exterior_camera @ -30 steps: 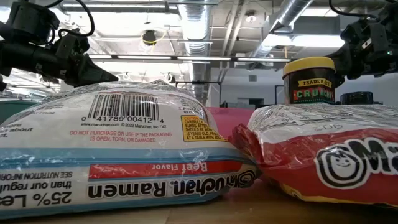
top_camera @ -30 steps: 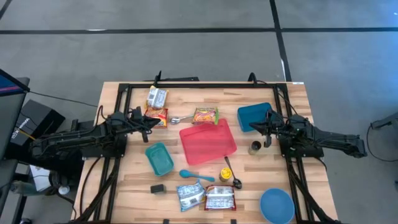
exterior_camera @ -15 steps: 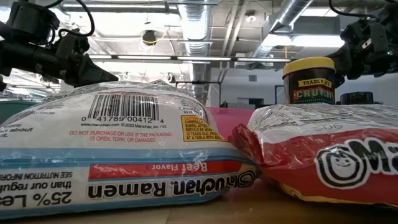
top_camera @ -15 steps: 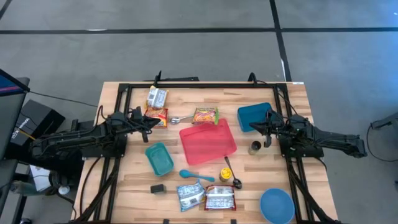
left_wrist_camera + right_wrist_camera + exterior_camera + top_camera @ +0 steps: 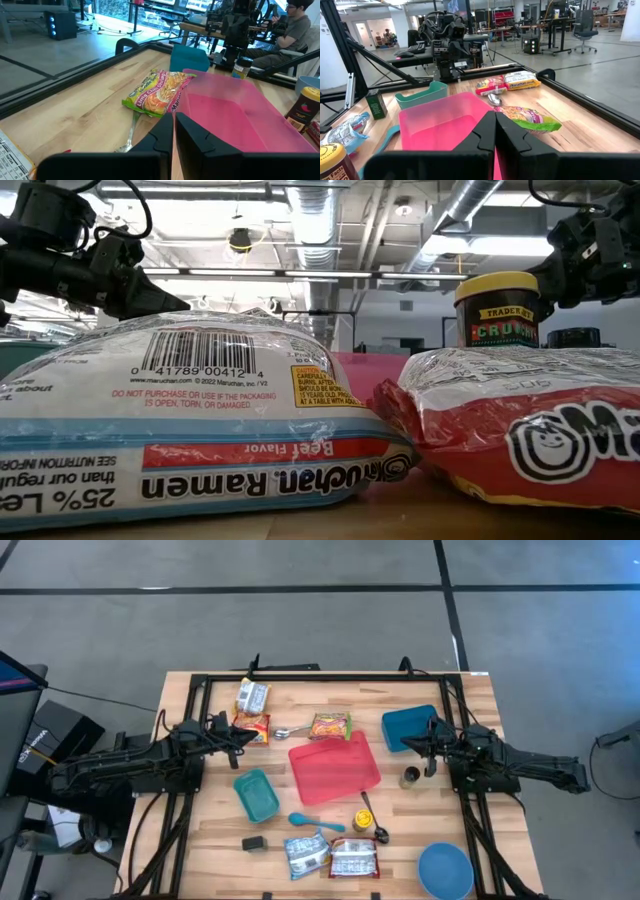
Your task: Pick & Place Food Item
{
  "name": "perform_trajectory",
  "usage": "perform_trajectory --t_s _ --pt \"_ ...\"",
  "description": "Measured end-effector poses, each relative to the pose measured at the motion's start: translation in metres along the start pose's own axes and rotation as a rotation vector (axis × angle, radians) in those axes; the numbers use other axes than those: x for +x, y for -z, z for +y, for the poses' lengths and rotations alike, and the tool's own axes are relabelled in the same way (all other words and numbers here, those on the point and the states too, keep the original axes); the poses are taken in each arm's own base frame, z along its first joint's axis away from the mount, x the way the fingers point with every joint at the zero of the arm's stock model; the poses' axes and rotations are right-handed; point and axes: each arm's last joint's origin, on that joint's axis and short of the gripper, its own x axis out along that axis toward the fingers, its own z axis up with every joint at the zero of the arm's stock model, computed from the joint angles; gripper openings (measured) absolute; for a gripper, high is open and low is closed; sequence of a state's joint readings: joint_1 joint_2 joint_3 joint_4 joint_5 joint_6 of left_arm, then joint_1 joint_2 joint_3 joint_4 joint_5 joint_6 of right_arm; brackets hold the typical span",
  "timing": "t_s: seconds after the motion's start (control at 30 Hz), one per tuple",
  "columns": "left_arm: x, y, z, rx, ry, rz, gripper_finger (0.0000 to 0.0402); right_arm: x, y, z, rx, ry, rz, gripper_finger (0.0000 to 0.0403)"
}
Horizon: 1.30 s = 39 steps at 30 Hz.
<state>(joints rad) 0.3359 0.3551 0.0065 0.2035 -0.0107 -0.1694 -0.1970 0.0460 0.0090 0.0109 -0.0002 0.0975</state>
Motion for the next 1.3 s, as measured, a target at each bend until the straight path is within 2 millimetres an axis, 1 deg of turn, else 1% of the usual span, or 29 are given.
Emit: perform_trajectory --t_s 1.3 --pt "0.0000 0.0013 0.0002 0.017 -0.002 0.013 0.0012 0.0000 0.0002 0.0000 0.000 0.000 0.002 0.0000"
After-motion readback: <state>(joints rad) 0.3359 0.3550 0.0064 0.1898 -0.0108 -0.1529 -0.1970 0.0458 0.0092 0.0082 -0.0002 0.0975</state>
